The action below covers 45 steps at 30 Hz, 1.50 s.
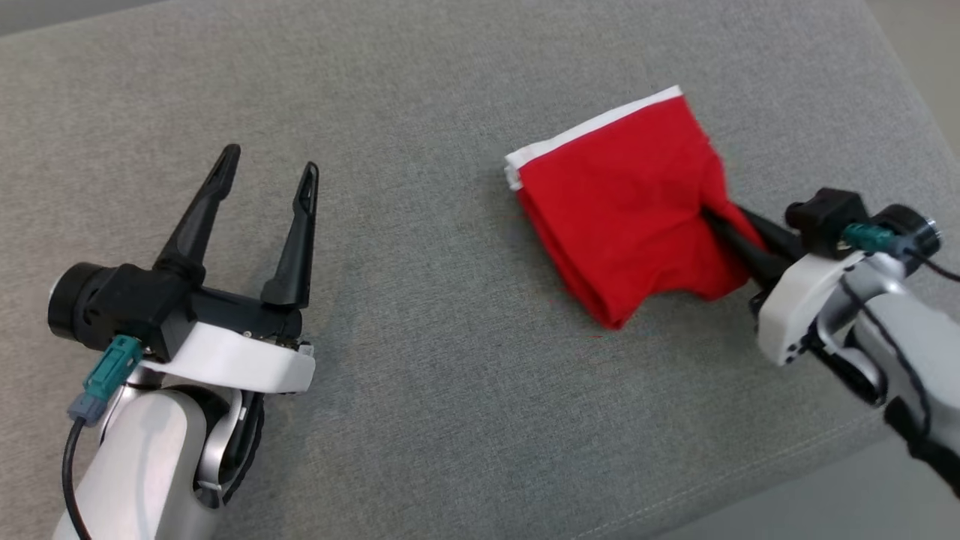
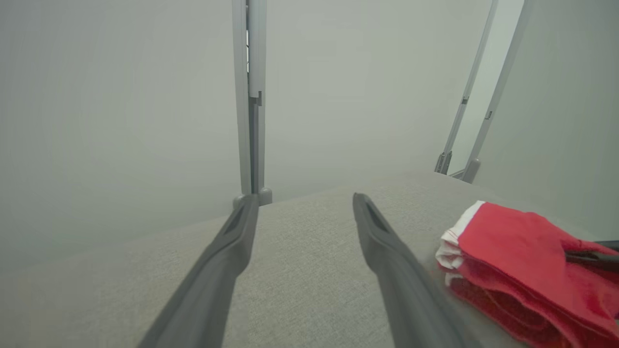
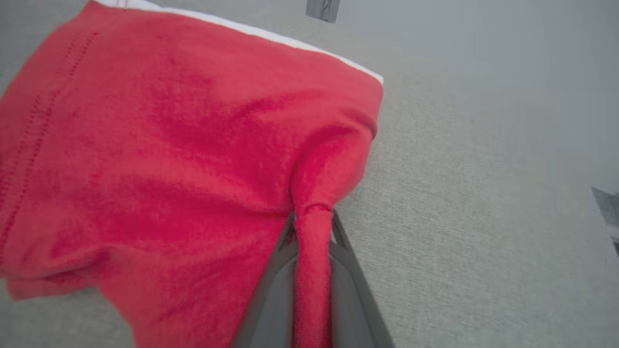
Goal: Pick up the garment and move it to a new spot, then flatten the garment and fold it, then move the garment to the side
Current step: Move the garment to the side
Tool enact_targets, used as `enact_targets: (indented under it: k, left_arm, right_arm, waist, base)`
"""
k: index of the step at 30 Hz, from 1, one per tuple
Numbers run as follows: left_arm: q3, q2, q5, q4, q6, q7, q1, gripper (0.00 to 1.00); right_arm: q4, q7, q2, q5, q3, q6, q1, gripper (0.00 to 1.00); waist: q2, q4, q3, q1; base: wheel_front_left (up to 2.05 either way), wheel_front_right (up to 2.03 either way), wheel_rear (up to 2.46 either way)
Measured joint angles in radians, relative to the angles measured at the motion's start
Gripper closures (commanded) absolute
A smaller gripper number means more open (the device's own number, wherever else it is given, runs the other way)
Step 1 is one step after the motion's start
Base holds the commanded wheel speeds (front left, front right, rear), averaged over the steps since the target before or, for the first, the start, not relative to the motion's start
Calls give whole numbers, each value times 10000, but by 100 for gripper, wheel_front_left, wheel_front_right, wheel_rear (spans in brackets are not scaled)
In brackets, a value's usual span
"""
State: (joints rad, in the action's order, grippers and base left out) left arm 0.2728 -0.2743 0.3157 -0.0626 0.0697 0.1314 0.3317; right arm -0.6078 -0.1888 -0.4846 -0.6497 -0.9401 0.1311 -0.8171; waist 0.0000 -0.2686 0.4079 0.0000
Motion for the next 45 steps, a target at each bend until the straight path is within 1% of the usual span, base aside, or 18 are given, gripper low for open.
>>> enact_targets:
  k: [4, 9, 15, 17, 18, 19, 20, 26, 30, 33, 39, 42, 43, 45]
  left_arm:
    - [36, -230, -203, -545, 8, -320, 276, 0]
    - [67, -506, -382, -1166, 4, -711, 536, 0]
    - [98, -727, -520, -1691, 6, -1068, 745, 0]
    - [100, -823, -566, -1839, 8, -1175, 854, 0]
    - [113, -834, -594, -1875, 10, -1220, 871, 0]
    - [128, -834, -604, -1914, 12, -1223, 879, 0]
    - [144, -838, -604, -1941, 17, -1237, 881, 0]
    - [178, -863, -606, -2040, 25, -1308, 986, 0]
    - [178, -867, -596, -1987, 81, -1292, 955, 0]
    - [178, -853, -541, -1852, 109, -1208, 827, 0]
    - [205, -802, -326, -1559, 163, -1076, 347, 0]
    - [234, -763, -194, -1425, 199, -980, 41, 0]
    - [234, -763, -194, -1425, 199, -980, 41, 0]
    - [238, -721, -140, -1335, 244, -917, -198, 0]
  right_arm:
    - [-652, -451, -790, -38, -81, 0, -841, 100]
    - [-1613, -677, -1641, -305, 472, 0, -1531, 100]
    - [-2376, -723, -1871, -464, 1131, 0, -2028, 100]
    - [-2663, -729, -1745, -477, 1331, 0, -2092, 100]
    - [-2715, -729, -1664, -487, 1480, 0, -2100, 71]
    - [-2817, -731, -1590, -527, 1613, 0, -2135, 53]
    - [-2911, -731, -1544, -520, 1705, 0, -2159, 0]
    - [-3498, -757, -1356, -336, 2487, 0, -2151, 0]
    - [-3634, -757, -1198, -173, 3093, 0, -1930, 0]
    - [-3486, -755, -1101, -10, 3799, 0, -1691, 0]
    - [-2569, -759, -692, 462, 5783, 0, -687, 0]
    - [-1996, -755, -320, 702, 6776, 0, 103, 0]
    - [-1996, -755, -320, 702, 6776, 0, 103, 0]
    - [-1501, -757, -31, 802, 7499, 0, 622, 0]
  waist:
    - [0, -298, 537, 0]
    - [0, -508, 1162, 0]
    - [0, -540, 1756, 0]
    - [0, -497, 1979, 0]
    - [0, -478, 2034, 0]
    - [0, -458, 2078, 0]
    - [0, -435, 2106, 0]
    - [0, -341, 2139, 0]
    - [0, -389, 1960, 0]
    - [0, -453, 1733, 0]
    - [0, -624, 1078, 0]
    - [0, -670, 654, 0]
    - [0, -670, 654, 0]
    - [0, -678, 350, 0]
  base:
    - [0, 0, 0]
    - [0, 0, 0]
    - [0, 0, 0]
    - [0, 0, 0]
    - [0, 0, 0]
    - [0, 0, 0]
    - [0, 0, 0]
    - [0, 0, 0]
    - [0, 0, 0]
    - [0, 0, 0]
    - [0, 0, 0]
    - [0, 0, 0]
    - [0, 0, 0]
    - [0, 0, 0]
